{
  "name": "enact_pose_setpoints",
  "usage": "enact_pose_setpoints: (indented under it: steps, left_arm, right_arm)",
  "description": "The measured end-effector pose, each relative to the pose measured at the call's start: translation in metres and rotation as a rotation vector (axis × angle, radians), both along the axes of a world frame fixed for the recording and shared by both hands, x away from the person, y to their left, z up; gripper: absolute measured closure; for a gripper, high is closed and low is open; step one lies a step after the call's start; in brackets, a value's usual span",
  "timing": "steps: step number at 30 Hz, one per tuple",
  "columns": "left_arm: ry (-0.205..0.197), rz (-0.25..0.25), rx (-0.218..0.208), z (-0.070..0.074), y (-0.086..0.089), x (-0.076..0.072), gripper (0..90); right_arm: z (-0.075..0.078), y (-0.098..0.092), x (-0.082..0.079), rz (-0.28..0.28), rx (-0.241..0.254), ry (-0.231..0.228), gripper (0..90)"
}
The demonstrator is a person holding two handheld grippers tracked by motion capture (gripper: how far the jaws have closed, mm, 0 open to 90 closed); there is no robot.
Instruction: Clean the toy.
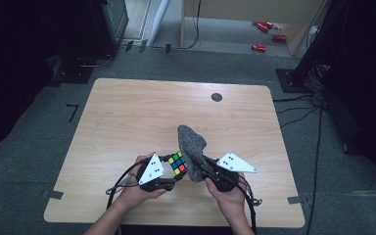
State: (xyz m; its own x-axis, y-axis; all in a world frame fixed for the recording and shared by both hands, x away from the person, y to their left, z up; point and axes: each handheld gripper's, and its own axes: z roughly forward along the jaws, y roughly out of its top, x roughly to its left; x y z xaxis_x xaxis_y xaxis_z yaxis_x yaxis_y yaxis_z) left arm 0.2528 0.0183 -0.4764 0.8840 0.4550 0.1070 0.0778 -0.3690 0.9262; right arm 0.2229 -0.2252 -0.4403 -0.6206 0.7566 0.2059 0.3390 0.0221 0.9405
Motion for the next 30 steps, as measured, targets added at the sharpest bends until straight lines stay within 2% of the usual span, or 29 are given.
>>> enact_pose_setpoints:
  steps: [2, 5, 7, 8, 11, 14, 15, 19, 22, 24, 26, 28, 30]
  left_arm:
    - [-0.004, -0.004, -0.011, 0.002, 0.001, -0.001, 35.4]
    - [-0.002, -0.013, -0.028, 0.004, 0.003, -0.001, 35.4]
    - [0.003, -0.007, -0.021, 0.004, 0.002, -0.001, 35.4]
    - [0.005, 0.0, -0.017, 0.003, 0.002, 0.0, 35.4]
    - [0.014, 0.003, 0.0, 0.001, 0.001, 0.001, 35.4]
    - [0.017, -0.002, 0.001, 0.0, 0.0, 0.001, 35.4]
    - [0.016, -0.01, -0.01, 0.001, 0.0, -0.001, 35.4]
    - [0.018, -0.011, -0.035, 0.007, 0.003, 0.0, 35.4]
    - [0.046, 0.023, -0.018, 0.008, 0.005, 0.005, 35.4]
    - [0.059, 0.028, 0.003, 0.006, 0.005, 0.007, 35.4]
    - [0.057, 0.007, 0.014, 0.004, 0.003, 0.005, 35.4]
    - [0.041, -0.018, 0.008, 0.005, 0.0, 0.001, 35.4]
    - [0.028, -0.034, -0.006, 0.007, 0.0, -0.002, 35.4]
  right_arm:
    - [0.001, 0.0, 0.0, -0.003, -0.007, -0.004, 77.9]
    - [-0.006, -0.006, 0.006, -0.032, -0.006, 0.049, 78.0]
    - [-0.012, -0.009, 0.008, -0.043, 0.004, 0.089, 78.0]
    - [-0.012, -0.009, 0.008, -0.045, 0.003, 0.09, 78.0]
    - [-0.006, -0.004, 0.003, -0.039, -0.009, 0.063, 78.0]
    - [-0.001, 0.0, 0.0, -0.023, -0.001, 0.041, 77.9]
    - [0.001, 0.001, 0.0, -0.025, -0.015, 0.024, 77.7]
    - [-0.007, -0.005, 0.005, -0.053, -0.018, 0.059, 77.8]
    - [-0.011, -0.006, 0.005, -0.057, -0.021, 0.074, 77.8]
    - [-0.006, -0.002, 0.002, -0.046, -0.027, 0.052, 77.7]
    - [-0.001, 0.003, -0.001, -0.03, -0.034, 0.024, 77.6]
    - [0.001, 0.005, -0.002, -0.04, -0.047, 0.006, 77.6]
    - [-0.001, 0.002, 0.0, -0.049, -0.031, 0.017, 77.6]
